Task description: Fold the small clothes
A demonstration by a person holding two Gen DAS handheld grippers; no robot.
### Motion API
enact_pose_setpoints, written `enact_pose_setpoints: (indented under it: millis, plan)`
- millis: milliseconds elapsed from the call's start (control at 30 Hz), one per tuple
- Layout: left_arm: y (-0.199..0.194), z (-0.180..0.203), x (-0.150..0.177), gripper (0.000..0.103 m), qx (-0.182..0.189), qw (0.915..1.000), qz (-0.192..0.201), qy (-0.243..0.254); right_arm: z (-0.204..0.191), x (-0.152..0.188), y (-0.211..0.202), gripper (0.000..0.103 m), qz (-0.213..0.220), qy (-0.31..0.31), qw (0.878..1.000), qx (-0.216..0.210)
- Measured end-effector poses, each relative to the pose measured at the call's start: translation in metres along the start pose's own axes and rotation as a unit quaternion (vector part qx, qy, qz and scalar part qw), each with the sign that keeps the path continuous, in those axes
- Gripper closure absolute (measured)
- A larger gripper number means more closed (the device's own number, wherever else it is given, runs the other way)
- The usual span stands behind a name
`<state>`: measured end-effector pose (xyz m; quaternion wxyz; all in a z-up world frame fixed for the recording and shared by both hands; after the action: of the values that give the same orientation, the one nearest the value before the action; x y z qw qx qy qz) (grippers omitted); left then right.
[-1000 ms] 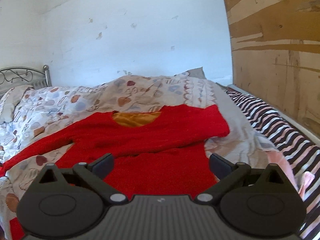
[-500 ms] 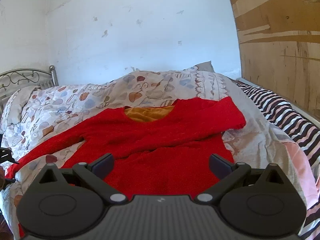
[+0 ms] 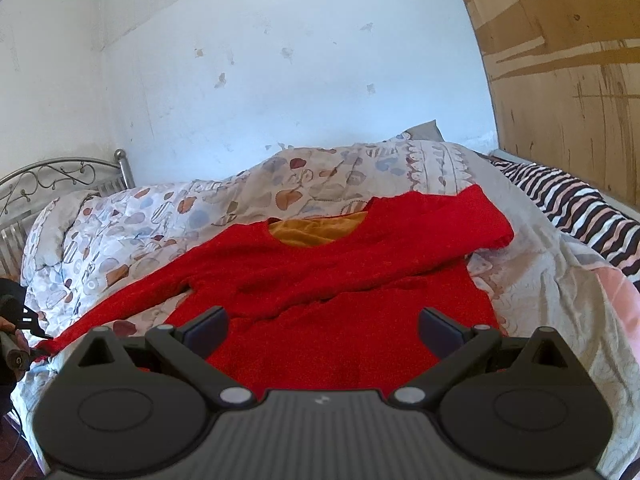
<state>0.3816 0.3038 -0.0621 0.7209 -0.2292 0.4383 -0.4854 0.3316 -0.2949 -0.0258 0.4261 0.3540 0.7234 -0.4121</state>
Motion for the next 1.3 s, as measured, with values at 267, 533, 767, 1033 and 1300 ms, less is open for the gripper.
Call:
enact_pose_setpoints:
  millis: [267,533,767,1033,1300]
  plan:
    - [-0.015,0.029,0.001,0.097,0.045,0.9938,0.065,0.078,0.006,0.007,0.0,0.0,0.004,0.02,1.0,-0.001]
    - [-0.105,0.122,0.039,0.098,0.24,0.9139,0.177,0.276,0.015,0.008,0.002,0.0,0.008,0.028,1.0,-0.006]
    - [-0.178,0.186,0.116,0.097,0.412,0.7944,0.158,0.417,0.029,0.009,-0.005,0.0,0.012,0.06,0.998,0.015]
    - [-0.21,0.196,0.23,0.097,0.506,0.7029,0.068,0.496,0.052,0.008,-0.022,0.0,0.022,0.08,0.995,0.063]
    - [-0.179,0.162,0.316,0.097,0.499,0.6495,-0.021,0.574,0.072,0.018,-0.038,0.0,0.006,0.093,0.99,0.104]
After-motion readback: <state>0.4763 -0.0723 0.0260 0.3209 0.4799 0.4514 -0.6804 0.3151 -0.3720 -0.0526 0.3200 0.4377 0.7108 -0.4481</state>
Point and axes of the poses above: each gripper's, at about its wrist camera, not at the fingertips, and y roughly the way its jaws point, z to its right, x to its underside, the point moved 3 cm from there along y, roughly the way its jaws point, and after that the axes turned 11 degrees about -x, right-handed, at the moved point
